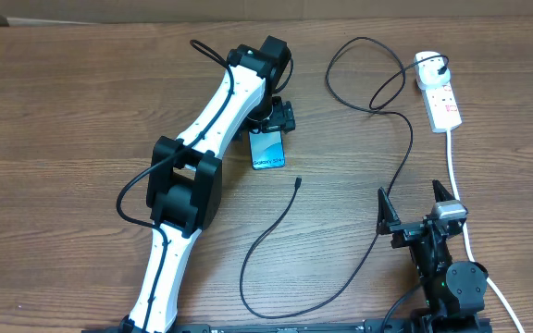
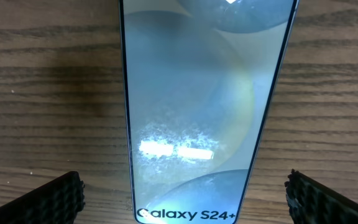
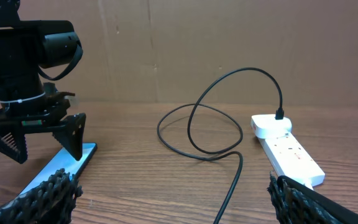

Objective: Plug charger to phone and switch on socket
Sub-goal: 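Move the left gripper forward over the phone, then lower the open left gripper around the phone's top edge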

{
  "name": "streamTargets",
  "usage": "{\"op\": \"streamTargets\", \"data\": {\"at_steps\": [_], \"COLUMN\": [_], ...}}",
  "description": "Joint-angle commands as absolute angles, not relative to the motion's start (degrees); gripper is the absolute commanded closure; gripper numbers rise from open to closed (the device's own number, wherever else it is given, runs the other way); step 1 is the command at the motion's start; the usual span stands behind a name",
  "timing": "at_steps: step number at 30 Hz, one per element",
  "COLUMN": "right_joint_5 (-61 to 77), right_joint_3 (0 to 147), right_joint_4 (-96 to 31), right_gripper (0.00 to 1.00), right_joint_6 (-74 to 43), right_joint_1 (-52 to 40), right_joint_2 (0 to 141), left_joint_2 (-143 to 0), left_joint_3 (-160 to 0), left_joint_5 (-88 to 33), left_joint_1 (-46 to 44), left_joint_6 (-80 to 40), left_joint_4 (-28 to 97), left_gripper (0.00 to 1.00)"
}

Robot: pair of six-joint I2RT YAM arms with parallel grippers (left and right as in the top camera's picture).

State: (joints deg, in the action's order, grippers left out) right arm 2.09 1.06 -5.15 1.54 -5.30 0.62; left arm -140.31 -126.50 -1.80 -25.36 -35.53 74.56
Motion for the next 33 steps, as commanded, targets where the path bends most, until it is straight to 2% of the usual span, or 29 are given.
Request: {"op": "streamTargets", "data": {"at_steps": [1,22,33], "right_joint_5": [1.5,1.5,1.5], "right_joint_3": [0.5,0.5,0.5], "right_joint_4": [-4.8,-4.8,-4.8], "right_gripper": [0.00,0.00,0.00], "right_joint_6": [1.8,1.8,1.8], "right_joint_1": [-5.5,-5.5,-5.5], "right_joint_2": [0.2,0.2,0.2], "left_joint_2": [-141.8,-142.1,-142.1], "left_joint_3": [-127.7,-127.2,-123.1], "left_joint_5": [-0.8,6.0,5.8], "left_joint_1": [-25.3,-27.7,-27.7], "left_joint_6": [-36.2,-36.0,-34.9], "left_joint_4": [74.3,72.0,68.2], "left_gripper": [0.00,0.00,0.00]}}
